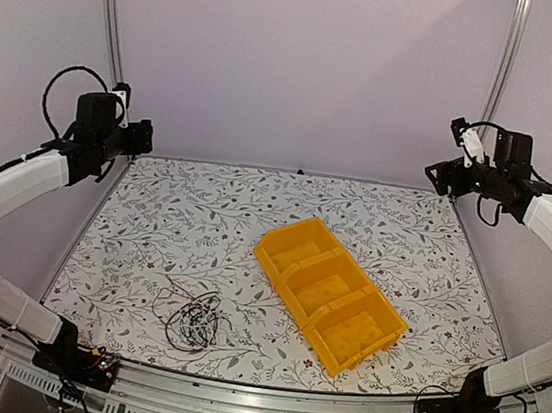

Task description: Untangle the cables

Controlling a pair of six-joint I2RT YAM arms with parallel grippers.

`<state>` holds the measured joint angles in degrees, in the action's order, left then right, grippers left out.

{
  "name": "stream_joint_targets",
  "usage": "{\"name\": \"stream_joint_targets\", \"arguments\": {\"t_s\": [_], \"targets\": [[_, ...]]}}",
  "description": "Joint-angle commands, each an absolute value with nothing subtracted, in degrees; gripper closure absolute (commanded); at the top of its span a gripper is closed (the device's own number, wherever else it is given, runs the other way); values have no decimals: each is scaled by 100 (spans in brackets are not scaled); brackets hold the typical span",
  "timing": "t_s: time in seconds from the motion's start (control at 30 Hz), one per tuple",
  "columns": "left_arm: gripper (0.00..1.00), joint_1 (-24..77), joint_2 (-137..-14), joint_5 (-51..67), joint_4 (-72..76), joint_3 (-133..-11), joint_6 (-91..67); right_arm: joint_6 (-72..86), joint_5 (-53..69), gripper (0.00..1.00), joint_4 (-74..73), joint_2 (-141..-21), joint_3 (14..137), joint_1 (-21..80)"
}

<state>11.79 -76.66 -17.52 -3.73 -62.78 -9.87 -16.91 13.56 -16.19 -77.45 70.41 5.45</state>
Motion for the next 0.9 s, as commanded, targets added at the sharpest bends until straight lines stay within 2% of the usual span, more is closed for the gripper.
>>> {"name": "stream_joint_targets", "arguments": {"t_s": [0.0, 0.17, 0.27, 0.5, 0.63, 0.87], "targets": [[24, 1089, -7503, -833, -562, -6174, -792, -1502, 1034, 4, -1409, -7857, 6958, 656], [49, 1386, -7768, -243, -1957, -6567, -1259, -1976, 1758, 2, -1712, -7904, 6994, 713], [57, 1740, -7872, -58, -2751, -6705, -1865, -2251, 2215, 3, -1872, -7890, 6954, 736], [60, 2489, -7756, 435, -3601, -6149, -3356, -2614, 3161, 15, -2241, -7843, 6851, 976], [69, 2672, -7984, 821, -4159, -5812, -3804, -2914, 3454, 20, -2456, -7904, 6749, 1480], [64, 2818, -8103, 959, -4848, -5601, -4221, -2923, 3791, 25, -2531, -8250, 6864, 2114]]}}
